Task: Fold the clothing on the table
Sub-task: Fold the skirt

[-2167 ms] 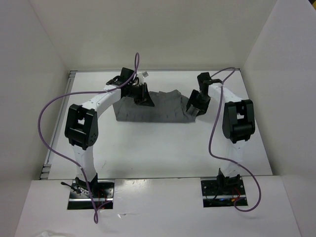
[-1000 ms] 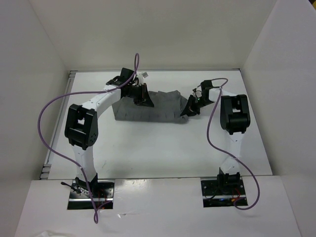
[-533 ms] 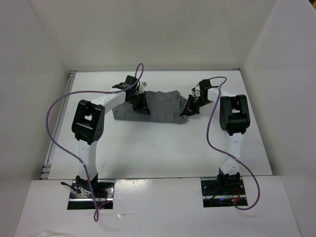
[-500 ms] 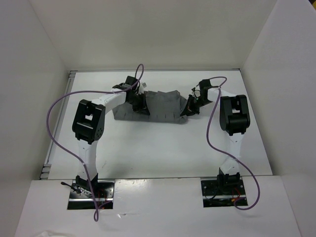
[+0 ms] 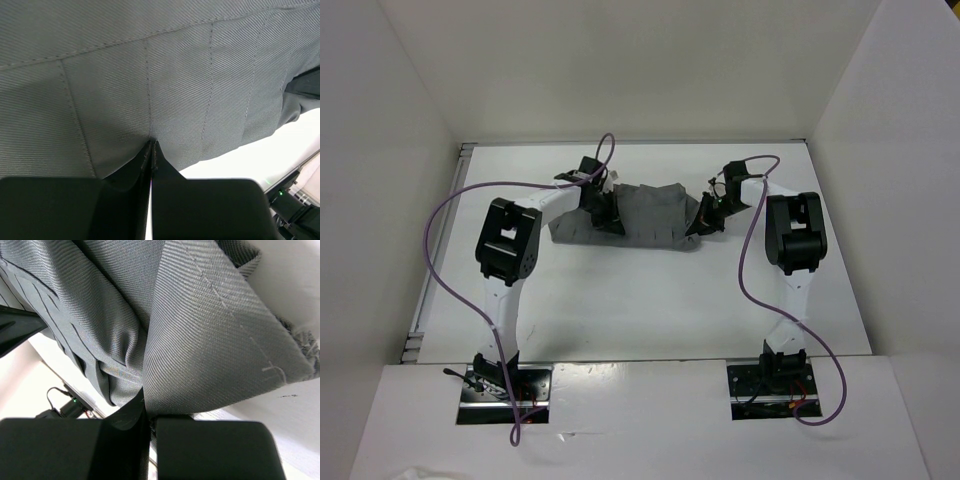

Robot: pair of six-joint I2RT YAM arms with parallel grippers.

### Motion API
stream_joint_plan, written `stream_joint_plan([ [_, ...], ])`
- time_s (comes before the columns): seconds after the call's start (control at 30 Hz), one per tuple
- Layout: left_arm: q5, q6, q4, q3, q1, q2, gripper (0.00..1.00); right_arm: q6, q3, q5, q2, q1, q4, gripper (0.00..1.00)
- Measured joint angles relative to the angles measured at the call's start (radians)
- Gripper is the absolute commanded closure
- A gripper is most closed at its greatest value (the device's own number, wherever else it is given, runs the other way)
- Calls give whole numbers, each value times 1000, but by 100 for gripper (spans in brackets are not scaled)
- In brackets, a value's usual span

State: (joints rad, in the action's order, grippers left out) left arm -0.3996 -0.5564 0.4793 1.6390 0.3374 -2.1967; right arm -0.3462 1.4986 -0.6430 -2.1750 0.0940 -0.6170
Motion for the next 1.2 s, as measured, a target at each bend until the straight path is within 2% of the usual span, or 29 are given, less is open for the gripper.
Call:
stream_joint_plan([
  [0.57, -20, 3, 37, 4, 5, 21, 97, 0, -2, 0, 0, 0, 0, 100],
  [0.87, -85, 3, 28, 4, 11, 21, 97, 0, -2, 0, 1, 0, 0, 100],
  [1.2, -66, 3, 29, 4, 26, -22, 97, 0, -2, 0, 4, 0, -2, 100],
])
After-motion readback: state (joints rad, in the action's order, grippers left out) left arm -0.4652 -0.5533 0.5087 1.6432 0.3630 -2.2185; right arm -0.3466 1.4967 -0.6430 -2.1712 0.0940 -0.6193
